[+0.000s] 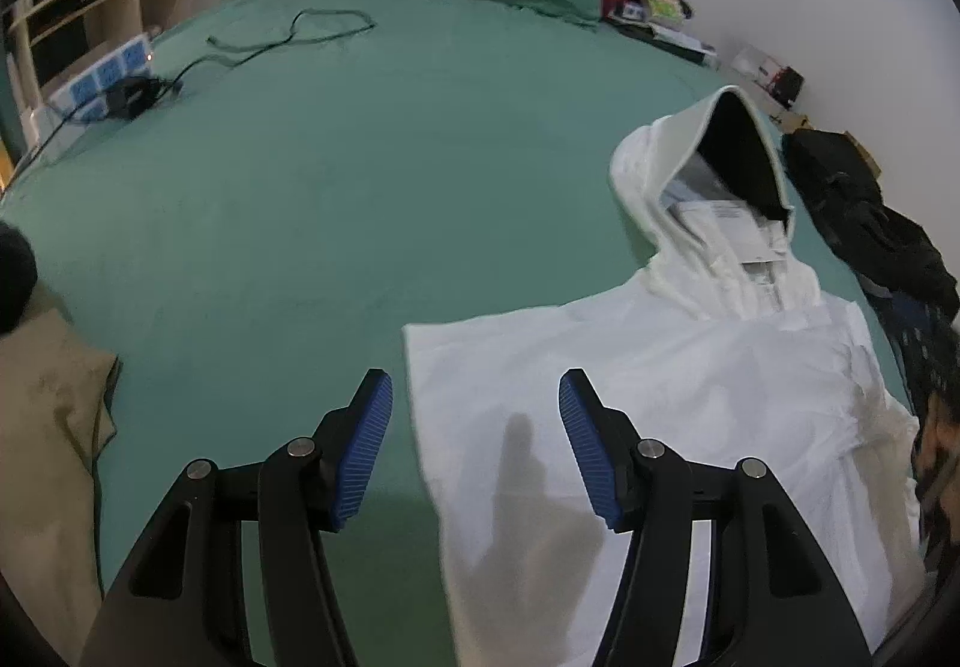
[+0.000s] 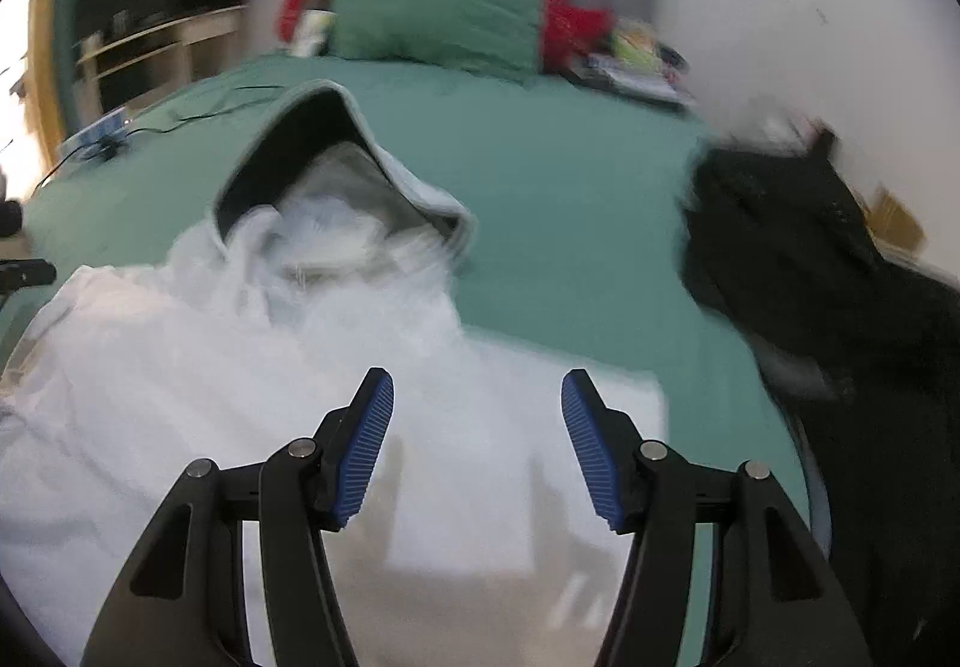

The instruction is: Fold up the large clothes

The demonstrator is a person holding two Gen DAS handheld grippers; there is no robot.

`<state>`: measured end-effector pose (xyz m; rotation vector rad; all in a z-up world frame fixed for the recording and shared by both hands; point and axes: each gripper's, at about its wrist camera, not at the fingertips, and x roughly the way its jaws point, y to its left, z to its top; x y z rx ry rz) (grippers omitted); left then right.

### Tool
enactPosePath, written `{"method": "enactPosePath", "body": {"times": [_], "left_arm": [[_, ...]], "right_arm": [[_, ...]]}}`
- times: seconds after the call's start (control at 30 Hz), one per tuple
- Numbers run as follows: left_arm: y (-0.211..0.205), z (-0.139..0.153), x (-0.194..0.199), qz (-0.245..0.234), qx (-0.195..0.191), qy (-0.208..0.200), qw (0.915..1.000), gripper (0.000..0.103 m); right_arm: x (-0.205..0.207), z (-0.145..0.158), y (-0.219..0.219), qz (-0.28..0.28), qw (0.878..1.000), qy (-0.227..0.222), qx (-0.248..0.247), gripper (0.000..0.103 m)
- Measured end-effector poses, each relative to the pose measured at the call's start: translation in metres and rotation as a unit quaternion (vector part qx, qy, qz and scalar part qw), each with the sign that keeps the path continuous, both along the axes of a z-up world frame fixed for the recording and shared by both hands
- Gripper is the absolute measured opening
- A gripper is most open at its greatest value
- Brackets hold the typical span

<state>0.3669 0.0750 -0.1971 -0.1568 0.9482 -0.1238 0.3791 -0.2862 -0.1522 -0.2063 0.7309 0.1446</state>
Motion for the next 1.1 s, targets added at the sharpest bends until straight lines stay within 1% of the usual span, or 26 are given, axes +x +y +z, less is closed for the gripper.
{"method": "enactPosePath", "body": {"times": [0.07, 0.13, 0.2, 0.27, 0.33, 0.4, 0.43, 0.47, 0.5, 0.57, 0.67, 0.73, 0.8, 0.83, 0.93, 0.97, 1.03, 1.07, 1.1], "left_arm": [[0.009, -0.005, 0.001, 0.012, -0.007, 0.01, 0.9999, 0.061], [0.017, -0.007, 0.002, 0.02, -0.019, 0.015, 0.9995, 0.061], [0.023, -0.007, 0.001, 0.026, -0.025, 0.012, 0.9993, 0.061], [0.026, -0.005, 0.001, 0.024, -0.018, 0.009, 0.9995, 0.061], [0.03, -0.004, 0.001, 0.028, -0.003, 0.005, 0.9996, 0.061], [0.035, -0.002, 0.002, 0.037, 0.006, -0.001, 0.9993, 0.061], [0.037, 0.0, 0.002, 0.041, 0.01, -0.004, 0.9991, 0.061], [0.038, 0.0, 0.002, 0.045, 0.016, -0.007, 0.9988, 0.061], [0.038, 0.001, 0.001, 0.049, 0.019, -0.011, 0.9986, 0.061], [0.035, 0.003, 0.0, 0.045, 0.018, -0.02, 0.9986, 0.061], [0.024, 0.008, -0.003, 0.027, 0.026, -0.033, 0.9988, 0.061], [0.015, 0.011, -0.005, 0.02, 0.021, -0.036, 0.9989, 0.061], [0.01, 0.015, -0.004, 0.02, 0.004, -0.034, 0.9992, 0.061], [0.005, 0.019, -0.002, 0.019, -0.006, -0.036, 0.9991, 0.061], [-0.011, 0.03, 0.014, 0.014, -0.024, -0.048, 0.9985, 0.061], [-0.02, 0.036, 0.026, 0.011, -0.036, -0.051, 0.998, 0.061], [-0.034, 0.041, 0.046, 0.0, -0.062, -0.05, 0.9968, 0.061], [-0.045, 0.043, 0.063, -0.016, -0.082, -0.049, 0.9953, 0.061], [-0.054, 0.042, 0.073, -0.029, -0.093, -0.044, 0.9942, 0.061]], "right_arm": [[0.025, 0.003, 0.022, 0.021, 1.0, -0.01, -0.009, 0.059], [0.062, 0.006, 0.043, 0.036, 0.999, -0.018, -0.01, 0.059], [0.094, 0.006, 0.058, 0.045, 0.999, -0.02, -0.008, 0.059], [0.12, 0.002, 0.07, 0.05, 0.999, -0.018, -0.011, 0.059], [0.144, -0.005, 0.081, 0.059, 0.998, -0.007, -0.009, 0.058], [0.158, -0.012, 0.089, 0.073, 0.997, -0.002, -0.016, 0.034], [0.162, -0.017, 0.092, 0.081, 0.996, 0.008, -0.025, 0.009], [0.165, -0.021, 0.095, 0.089, 0.995, 0.021, -0.028, 0.005], [0.164, -0.024, 0.095, 0.101, 0.994, 0.029, -0.029, 0.004], [0.148, -0.027, 0.097, 0.124, 0.99, 0.028, -0.052, 0.003], [0.111, -0.028, 0.087, 0.16, 0.984, 0.034, -0.071, 0.003], [0.084, -0.029, 0.079, 0.179, 0.98, 0.035, -0.081, 0.003], [0.067, -0.029, 0.073, 0.194, 0.977, 0.037, -0.082, 0.003], [0.051, -0.03, 0.069, 0.201, 0.975, 0.037, -0.089, 0.003], [0.038, -0.038, 0.065, 0.218, 0.968, 0.038, -0.115, 0.004], [0.037, -0.041, 0.062, 0.222, 0.967, 0.041, -0.114, 0.004], [0.037, -0.045, 0.057, 0.226, 0.968, 0.048, -0.097, 0.005], [0.038, -0.045, 0.054, 0.226, 0.969, 0.049, -0.083, 0.005], [0.041, -0.046, 0.053, 0.227, 0.97, 0.052, -0.073, 0.006]]}}
